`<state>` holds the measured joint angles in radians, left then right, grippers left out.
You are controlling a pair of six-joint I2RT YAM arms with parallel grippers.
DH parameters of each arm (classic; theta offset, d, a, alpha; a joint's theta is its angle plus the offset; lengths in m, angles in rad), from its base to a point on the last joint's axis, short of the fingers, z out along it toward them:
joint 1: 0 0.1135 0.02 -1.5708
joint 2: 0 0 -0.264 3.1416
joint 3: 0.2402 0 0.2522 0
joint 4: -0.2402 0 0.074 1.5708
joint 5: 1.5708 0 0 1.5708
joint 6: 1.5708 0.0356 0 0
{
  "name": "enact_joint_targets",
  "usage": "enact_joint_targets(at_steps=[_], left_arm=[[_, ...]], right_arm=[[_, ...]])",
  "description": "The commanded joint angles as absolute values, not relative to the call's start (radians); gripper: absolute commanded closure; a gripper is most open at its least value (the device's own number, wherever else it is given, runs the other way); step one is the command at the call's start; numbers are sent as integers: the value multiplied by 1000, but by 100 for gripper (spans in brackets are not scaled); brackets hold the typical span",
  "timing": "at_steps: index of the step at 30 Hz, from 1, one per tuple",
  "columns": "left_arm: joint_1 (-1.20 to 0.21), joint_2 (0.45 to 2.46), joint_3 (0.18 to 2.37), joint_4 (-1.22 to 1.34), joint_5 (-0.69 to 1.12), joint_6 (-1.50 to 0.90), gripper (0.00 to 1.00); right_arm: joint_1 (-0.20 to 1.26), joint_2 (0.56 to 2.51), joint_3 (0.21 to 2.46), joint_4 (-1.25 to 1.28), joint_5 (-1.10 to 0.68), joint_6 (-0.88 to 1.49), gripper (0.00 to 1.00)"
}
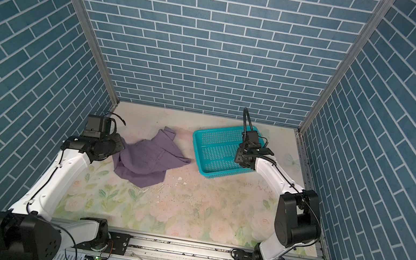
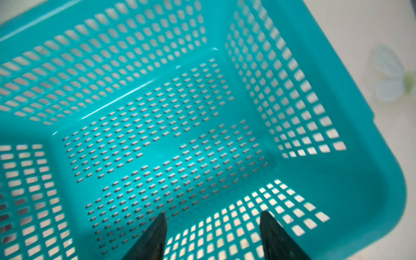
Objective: Fold and stack the trousers
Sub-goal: Place the trousers at the middle-left of the table, then move the basket to the top-right of the table.
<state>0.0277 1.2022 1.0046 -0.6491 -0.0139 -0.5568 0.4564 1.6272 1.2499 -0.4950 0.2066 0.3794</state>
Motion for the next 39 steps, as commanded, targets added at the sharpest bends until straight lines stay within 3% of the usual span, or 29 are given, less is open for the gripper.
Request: enact_joint_targets(at_steps=[1, 7, 15, 22, 29, 39], left_arm=[[31, 1243, 947, -531, 110, -619, 100], [23, 1331, 921, -458, 214, -643, 100], [-28, 1399, 846, -354, 253, -669, 100], [-69, 1517, 836, -276, 307, -696, 100], [-118, 1532, 897, -289, 276, -699, 100], [-154, 1572, 942, -299, 278, -719, 100]], right_arm=[[597, 1671, 1371, -539, 271, 198, 34], [719, 1826, 1537, -581, 174, 145, 33], [746, 2017, 1708, -656, 16, 127, 34], [746, 2079, 1742, -662, 55, 141, 37], [693, 2074, 1742, -674, 61, 117, 49], [503, 2042, 1720, -713, -4, 29, 57]])
